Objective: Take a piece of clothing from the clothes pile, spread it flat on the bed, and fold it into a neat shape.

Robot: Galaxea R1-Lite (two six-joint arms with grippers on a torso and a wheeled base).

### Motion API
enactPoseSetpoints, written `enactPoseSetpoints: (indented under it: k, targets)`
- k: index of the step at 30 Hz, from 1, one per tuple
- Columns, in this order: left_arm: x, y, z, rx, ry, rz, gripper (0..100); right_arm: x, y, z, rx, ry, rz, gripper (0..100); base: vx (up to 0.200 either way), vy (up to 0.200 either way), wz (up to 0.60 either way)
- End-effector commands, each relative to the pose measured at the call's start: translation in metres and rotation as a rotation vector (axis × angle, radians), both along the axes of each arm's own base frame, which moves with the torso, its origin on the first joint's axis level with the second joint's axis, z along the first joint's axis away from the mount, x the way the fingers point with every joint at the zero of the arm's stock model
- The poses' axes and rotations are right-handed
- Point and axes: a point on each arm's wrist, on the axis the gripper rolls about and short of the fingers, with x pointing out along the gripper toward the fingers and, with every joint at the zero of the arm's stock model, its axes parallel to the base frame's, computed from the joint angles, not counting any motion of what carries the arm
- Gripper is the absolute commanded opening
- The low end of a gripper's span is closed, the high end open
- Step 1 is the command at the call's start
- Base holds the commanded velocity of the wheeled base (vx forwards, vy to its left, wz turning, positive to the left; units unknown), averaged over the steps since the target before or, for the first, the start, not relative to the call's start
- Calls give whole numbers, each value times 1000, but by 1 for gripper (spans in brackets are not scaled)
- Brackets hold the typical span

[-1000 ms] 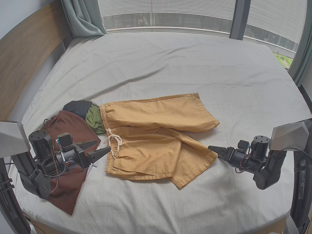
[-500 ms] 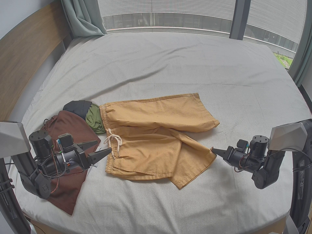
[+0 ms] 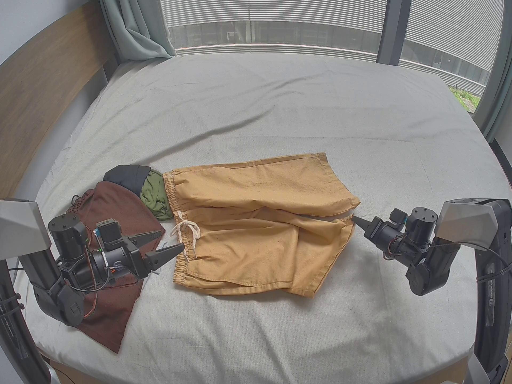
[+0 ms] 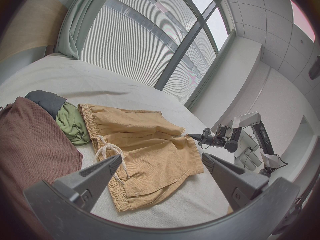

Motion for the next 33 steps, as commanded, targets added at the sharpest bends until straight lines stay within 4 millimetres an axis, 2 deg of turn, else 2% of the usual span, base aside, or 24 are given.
enactPoseSetpoints:
  k: [1, 7, 16, 21, 22, 23, 26, 28, 29, 33]
  targets:
    - [0, 0, -1, -1, 3, 0, 100, 9, -5, -4, 1, -16, -25, 0, 0, 0, 0]
    - [0, 0, -1, -2, 5, 0, 100, 11, -22, 1, 2, -30, -66, 0, 0, 0, 0]
    - [1, 0, -1, -2, 4, 2, 100, 11, -17, -4, -2, -21, -55, 0, 0, 0, 0]
    - [1, 0, -1, -2, 4, 2, 100, -3, -16, 5, -8, -2, -41, 0, 0, 0, 0]
    - [1, 0, -1, -2, 4, 0, 100, -10, -13, 10, -8, 7, -22, 0, 0, 0, 0]
    - [1, 0, -1, -2, 4, 0, 100, -17, -9, 12, -7, 19, 7, 100, 0, 0, 0]
    - [0, 0, -1, -2, 5, 0, 100, -30, -1, 14, -18, 41, 62, 100, 0, 0, 0]
    - [0, 0, -1, -2, 5, 0, 100, -32, 1, 14, -23, 42, 67, 100, 0, 0, 0]
    - [1, 0, -1, -2, 4, 2, 100, -44, 8, 13, -65, 53, 102, 100, 0, 0, 0]
    - [1, 0, -1, -2, 4, 0, 100, -71, 22, 0, -149, 104, 189, 100, 0, 0, 0]
